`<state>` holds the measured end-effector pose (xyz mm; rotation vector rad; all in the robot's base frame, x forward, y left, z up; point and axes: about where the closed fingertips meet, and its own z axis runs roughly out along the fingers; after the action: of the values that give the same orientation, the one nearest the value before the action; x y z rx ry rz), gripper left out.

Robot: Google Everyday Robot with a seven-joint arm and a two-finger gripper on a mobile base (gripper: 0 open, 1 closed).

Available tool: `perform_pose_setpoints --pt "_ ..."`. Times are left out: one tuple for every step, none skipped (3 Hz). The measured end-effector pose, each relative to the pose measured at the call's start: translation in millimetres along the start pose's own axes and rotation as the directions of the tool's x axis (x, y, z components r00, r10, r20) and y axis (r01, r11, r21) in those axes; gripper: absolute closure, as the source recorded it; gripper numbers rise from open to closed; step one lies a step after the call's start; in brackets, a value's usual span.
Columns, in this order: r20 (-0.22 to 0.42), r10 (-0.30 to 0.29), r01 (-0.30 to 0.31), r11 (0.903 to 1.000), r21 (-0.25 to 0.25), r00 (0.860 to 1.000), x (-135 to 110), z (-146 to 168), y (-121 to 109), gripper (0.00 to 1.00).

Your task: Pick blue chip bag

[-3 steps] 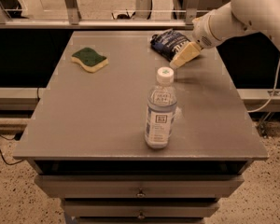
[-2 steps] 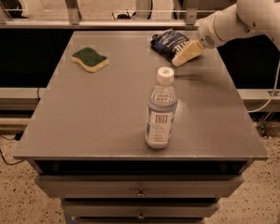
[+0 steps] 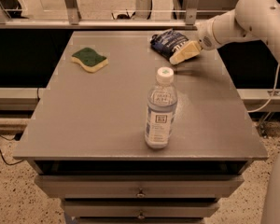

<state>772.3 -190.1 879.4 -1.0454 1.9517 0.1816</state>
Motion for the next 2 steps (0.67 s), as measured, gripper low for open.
perform_pose_setpoints --pt "0.015 0.043 -0.043 0.9988 -0.024 0.999 3.6 9.1 -0.3 0.0" --pt "0.02 0.062 -0.061 0.9966 -0.057 0.998 3.3 19.1 5.1 0.15"
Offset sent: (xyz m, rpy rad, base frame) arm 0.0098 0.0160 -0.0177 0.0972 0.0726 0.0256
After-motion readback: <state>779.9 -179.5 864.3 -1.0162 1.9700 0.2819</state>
